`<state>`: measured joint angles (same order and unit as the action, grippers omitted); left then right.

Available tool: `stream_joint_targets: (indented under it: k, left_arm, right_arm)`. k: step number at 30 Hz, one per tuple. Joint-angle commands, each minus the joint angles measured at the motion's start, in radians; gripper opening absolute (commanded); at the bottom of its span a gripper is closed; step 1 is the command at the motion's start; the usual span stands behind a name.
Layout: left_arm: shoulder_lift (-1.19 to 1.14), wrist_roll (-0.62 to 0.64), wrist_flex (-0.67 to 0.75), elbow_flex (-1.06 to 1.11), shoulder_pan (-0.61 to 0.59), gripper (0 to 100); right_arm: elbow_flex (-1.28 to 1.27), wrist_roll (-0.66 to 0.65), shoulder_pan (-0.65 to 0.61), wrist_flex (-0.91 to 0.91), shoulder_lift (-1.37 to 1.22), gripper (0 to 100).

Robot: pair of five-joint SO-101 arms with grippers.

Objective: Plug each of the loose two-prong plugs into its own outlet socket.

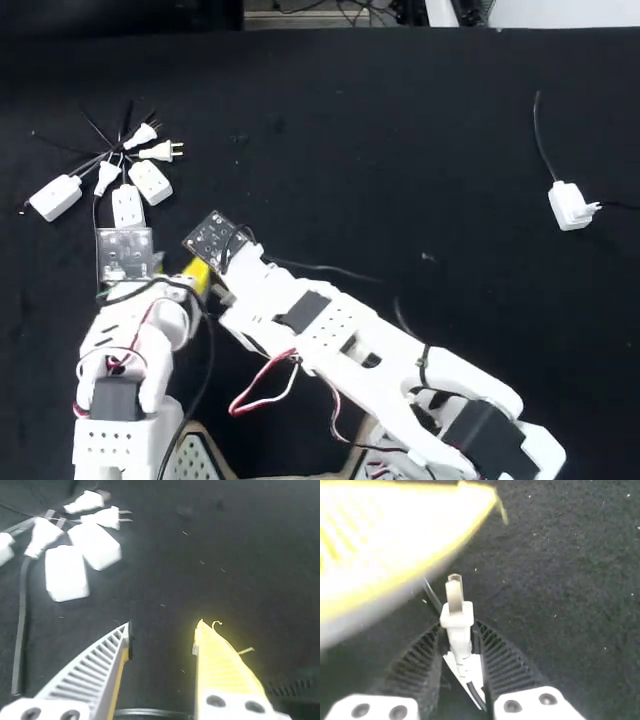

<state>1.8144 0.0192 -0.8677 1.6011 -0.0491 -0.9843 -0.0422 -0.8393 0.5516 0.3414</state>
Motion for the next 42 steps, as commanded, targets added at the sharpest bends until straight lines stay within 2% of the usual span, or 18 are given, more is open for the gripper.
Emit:
stream_joint_targets:
  k: [1,15,21,28,31,35,42]
  left_arm:
    - [0.009,0.002,-0.021,-0.025,0.067,21]
    - [0.006,0.002,-0.021,-0.016,0.077,21]
    - [0.006,0.002,-0.017,-0.025,0.076,21]
    - [0.008,0.003,-0.017,-0.025,0.077,21]
    - [0.008,0.002,-0.017,-0.018,0.076,21]
    - [0.008,0.002,-0.017,-0.016,0.074,21]
    - [0.008,0.002,-0.017,-0.016,0.076,21]
  right_arm:
    - [0.045,0.011,-0.002,-0.020,0.021,1.0]
    - [-0.105,0.008,0.012,-0.025,0.306,1.0]
    - [-0.107,0.005,0.012,-0.028,0.278,1.0]
    - [-0.097,0.011,0.014,-0.149,0.130,1.0]
    - [-0.081,0.011,0.015,-0.127,0.133,1.0]
    - [-0.084,0.011,0.037,-0.055,0.242,1.0]
    - [-0.174,0.011,0.037,-0.049,0.429,1.0]
